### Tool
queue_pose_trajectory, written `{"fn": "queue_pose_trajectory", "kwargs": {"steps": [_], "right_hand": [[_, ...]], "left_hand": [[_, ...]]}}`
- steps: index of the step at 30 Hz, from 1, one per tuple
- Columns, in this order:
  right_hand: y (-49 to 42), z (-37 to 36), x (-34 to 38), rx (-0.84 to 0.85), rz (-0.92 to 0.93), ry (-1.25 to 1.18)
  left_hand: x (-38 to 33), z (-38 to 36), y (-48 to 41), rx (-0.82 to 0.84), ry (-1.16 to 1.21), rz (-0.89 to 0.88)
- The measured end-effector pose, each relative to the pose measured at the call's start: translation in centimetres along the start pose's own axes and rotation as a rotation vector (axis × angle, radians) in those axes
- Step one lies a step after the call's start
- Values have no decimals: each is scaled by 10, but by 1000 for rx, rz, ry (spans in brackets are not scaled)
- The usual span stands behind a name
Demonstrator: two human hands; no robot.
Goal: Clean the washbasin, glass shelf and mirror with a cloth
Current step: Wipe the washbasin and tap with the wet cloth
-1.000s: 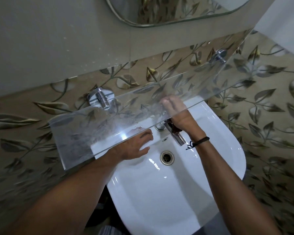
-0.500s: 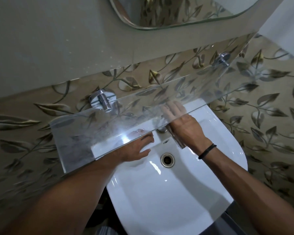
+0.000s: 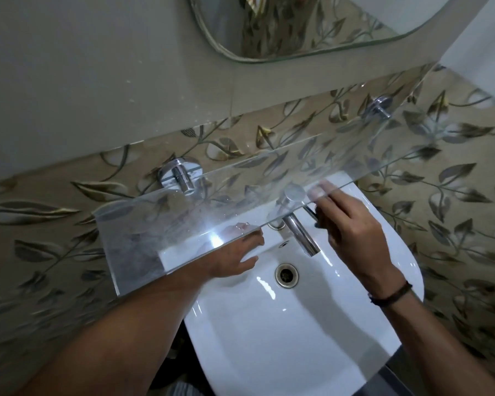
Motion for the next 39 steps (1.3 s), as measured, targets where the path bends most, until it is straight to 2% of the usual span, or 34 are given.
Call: {"fn": "queue_pose_trajectory", "kwargs": {"steps": [2, 5, 8, 10, 14, 18, 20, 23, 25, 29, 31, 35, 39], "right_hand": [[-24, -21, 8, 77, 56, 15], [-50, -61, 37, 188, 261, 61], [-47, -75, 56, 156, 399, 121], [-37, -75, 59, 150, 474, 254], [-35, -79, 67, 105, 514, 440], [-22, -127, 81, 309, 584, 730], [-12, -145, 84, 406, 629, 802], [7, -165, 84, 523, 713, 725], [8, -163, 81, 513, 691, 683], [14, -149, 79, 362, 709, 579], [28, -143, 77, 356, 703, 502], [49, -128, 63, 441, 583, 286], [48, -96, 38, 370, 435, 36]], "left_hand": [[-1, 0, 1, -3, -15, -17], [-1, 3, 0, 10, -24, 10], [-4, 5, 1, 26, 16, 30], [-6, 8, 0, 12, 14, 25], [-5, 6, 1, -8, -8, 4], [-7, 7, 0, -15, -27, -5], [-12, 9, -2, -21, -14, -17], [-15, 12, -3, -39, 15, -37], [-16, 13, -3, -44, 25, -39], [-16, 13, -3, -30, 53, -38], [-16, 12, -3, -16, 60, -35], [-13, 10, -2, 0, 41, -36], [-9, 8, -1, 2, 15, -14]]}}
Point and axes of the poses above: each hand's wrist, its own y-axis away from the middle knuckle, its own z-axis out of the back of the hand, x = y × z, the point moved 9 cm from there along -y, towards the middle knuckle, and after that the axes turned 7 degrees about y, right-handed, at the moved point
